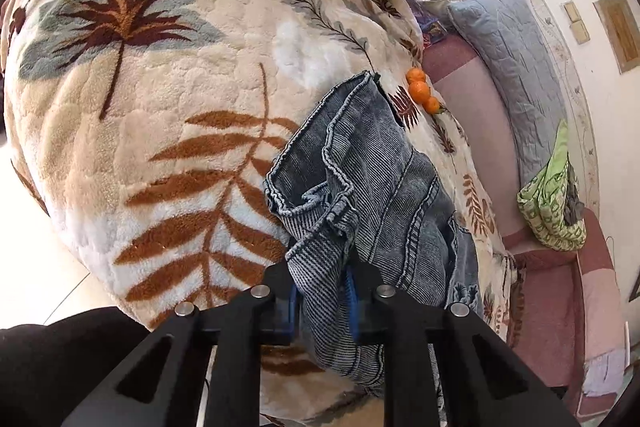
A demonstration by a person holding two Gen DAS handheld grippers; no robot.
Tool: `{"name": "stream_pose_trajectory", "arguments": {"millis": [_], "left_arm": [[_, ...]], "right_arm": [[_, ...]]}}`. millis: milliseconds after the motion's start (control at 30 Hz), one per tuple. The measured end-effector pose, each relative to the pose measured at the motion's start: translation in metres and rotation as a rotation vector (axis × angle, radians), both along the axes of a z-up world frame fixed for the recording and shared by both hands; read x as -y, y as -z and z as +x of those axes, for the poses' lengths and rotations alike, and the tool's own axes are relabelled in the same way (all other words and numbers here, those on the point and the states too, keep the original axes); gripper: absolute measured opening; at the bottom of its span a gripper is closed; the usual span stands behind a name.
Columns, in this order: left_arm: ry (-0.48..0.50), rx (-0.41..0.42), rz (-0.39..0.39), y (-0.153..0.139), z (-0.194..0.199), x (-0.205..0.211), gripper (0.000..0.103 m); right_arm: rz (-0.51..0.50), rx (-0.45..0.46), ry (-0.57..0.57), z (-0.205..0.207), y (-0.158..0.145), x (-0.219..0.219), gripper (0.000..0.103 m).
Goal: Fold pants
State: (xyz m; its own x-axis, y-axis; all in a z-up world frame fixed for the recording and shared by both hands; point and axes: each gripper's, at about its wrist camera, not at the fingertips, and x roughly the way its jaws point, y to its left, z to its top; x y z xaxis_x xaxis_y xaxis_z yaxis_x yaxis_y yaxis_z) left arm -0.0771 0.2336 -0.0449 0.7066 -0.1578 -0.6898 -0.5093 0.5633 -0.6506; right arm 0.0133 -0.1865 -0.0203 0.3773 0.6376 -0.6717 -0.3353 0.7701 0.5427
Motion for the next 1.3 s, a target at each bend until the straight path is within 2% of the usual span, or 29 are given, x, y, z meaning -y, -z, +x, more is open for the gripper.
{"name": "stream_pose_trajectory", "arguments": {"millis": [100, 200, 267, 367, 400, 433, 467, 567, 633, 767, 833, 900, 967, 1067, 1133, 1200, 1233, 1300], "left_arm": [[0.025, 0.026, 0.072, -0.012, 0.001, 0.007, 0.016], [0.058, 0.074, 0.142, -0.031, 0.002, 0.016, 0.015], [0.070, 0.098, 0.169, -0.039, 0.003, 0.019, 0.015], [0.082, 0.098, 0.199, -0.041, 0.005, 0.021, 0.015], [0.084, 0.097, 0.200, -0.040, 0.006, 0.021, 0.015], [0.085, 0.098, 0.203, -0.040, 0.007, 0.021, 0.015], [0.087, 0.102, 0.210, -0.042, 0.008, 0.021, 0.015], [0.109, 0.121, 0.262, -0.054, 0.017, 0.030, 0.015], [0.133, 0.140, 0.317, -0.069, 0.025, 0.044, 0.015], [0.203, 0.205, 0.443, -0.110, 0.038, 0.088, 0.015], [0.248, 0.248, 0.510, -0.132, 0.042, 0.117, 0.015], [0.315, 0.290, 0.570, -0.150, 0.048, 0.152, 0.015], [0.389, 0.325, 0.641, -0.161, 0.052, 0.191, 0.015], [0.532, 0.357, 0.704, -0.160, 0.055, 0.252, 0.014], [0.624, 0.359, 0.733, -0.148, 0.058, 0.293, 0.014], [0.712, 0.321, 0.731, -0.126, 0.067, 0.331, 0.014], [0.761, 0.275, 0.712, -0.110, 0.074, 0.346, 0.015], [0.885, 0.116, 0.676, -0.058, 0.096, 0.375, 0.016]], "right_arm": [[0.090, -0.085, -0.053, 0.014, -0.012, -0.014, 0.080], [0.098, -0.141, -0.146, 0.040, -0.028, -0.054, 0.080], [0.049, -0.170, -0.180, 0.064, -0.031, -0.086, 0.078], [-0.133, -0.253, -0.234, 0.095, -0.001, -0.135, 0.027], [-0.202, -0.294, -0.236, 0.102, 0.019, -0.145, 0.023], [-0.212, -0.307, -0.226, 0.105, 0.031, -0.147, 0.017], [-0.191, -0.308, -0.214, 0.108, 0.030, -0.145, 0.013], [-0.151, -0.314, -0.213, 0.107, 0.024, -0.135, 0.012], [-0.142, -0.319, -0.199, 0.107, 0.026, -0.131, 0.006], [-0.102, -0.348, -0.182, 0.111, 0.033, -0.125, 0.005], [-0.049, -0.380, -0.177, 0.116, 0.036, -0.117, 0.005], [0.037, -0.421, -0.163, 0.120, 0.041, -0.105, 0.004], [0.182, -0.433, -0.125, 0.120, 0.037, -0.079, 0.005], [0.300, -0.325, -0.037, 0.114, 0.010, -0.014, 0.009], [0.324, -0.247, 0.070, 0.107, -0.006, 0.044, 0.009], [0.332, -0.192, 0.175, 0.099, -0.014, 0.104, 0.010], [0.330, -0.178, 0.222, 0.093, -0.014, 0.131, 0.010], [0.305, -0.181, 0.291, 0.081, -0.007, 0.176, 0.010]]}}
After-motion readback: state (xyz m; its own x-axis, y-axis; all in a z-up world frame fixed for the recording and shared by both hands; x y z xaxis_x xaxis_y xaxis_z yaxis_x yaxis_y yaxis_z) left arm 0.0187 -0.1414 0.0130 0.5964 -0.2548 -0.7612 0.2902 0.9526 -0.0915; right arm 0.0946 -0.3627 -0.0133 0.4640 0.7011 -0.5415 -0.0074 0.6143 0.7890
